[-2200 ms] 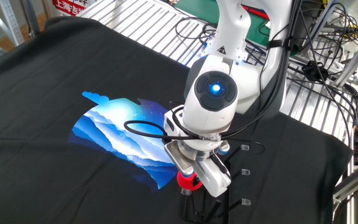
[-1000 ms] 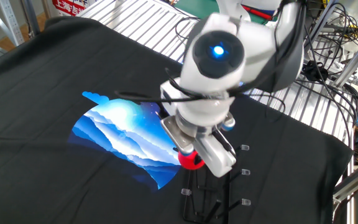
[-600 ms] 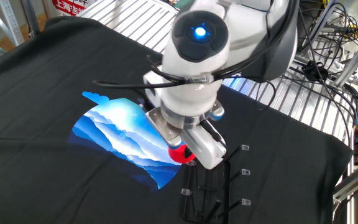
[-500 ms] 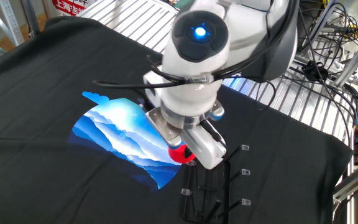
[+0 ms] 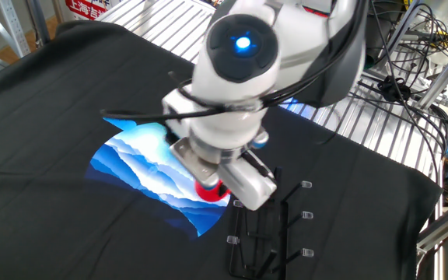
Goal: Take the cup off the cup rack
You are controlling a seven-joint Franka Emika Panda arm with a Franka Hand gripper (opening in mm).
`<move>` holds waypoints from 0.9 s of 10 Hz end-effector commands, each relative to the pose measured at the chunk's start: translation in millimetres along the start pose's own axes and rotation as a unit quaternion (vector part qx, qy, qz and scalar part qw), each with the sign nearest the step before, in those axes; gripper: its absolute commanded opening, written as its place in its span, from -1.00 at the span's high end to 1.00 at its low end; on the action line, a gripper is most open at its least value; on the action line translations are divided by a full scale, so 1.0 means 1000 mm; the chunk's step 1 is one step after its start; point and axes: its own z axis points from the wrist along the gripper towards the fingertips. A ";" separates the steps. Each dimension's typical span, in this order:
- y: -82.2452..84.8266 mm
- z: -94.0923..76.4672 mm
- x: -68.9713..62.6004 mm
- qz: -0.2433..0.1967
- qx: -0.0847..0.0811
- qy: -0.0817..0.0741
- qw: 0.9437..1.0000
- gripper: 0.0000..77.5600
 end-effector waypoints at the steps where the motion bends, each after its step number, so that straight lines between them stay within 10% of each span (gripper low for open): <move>1: -0.012 0.007 -0.020 -0.029 0.000 -0.006 1.000 0.96; 9: -0.028 0.048 -0.047 -0.070 -0.033 -0.028 0.997 0.96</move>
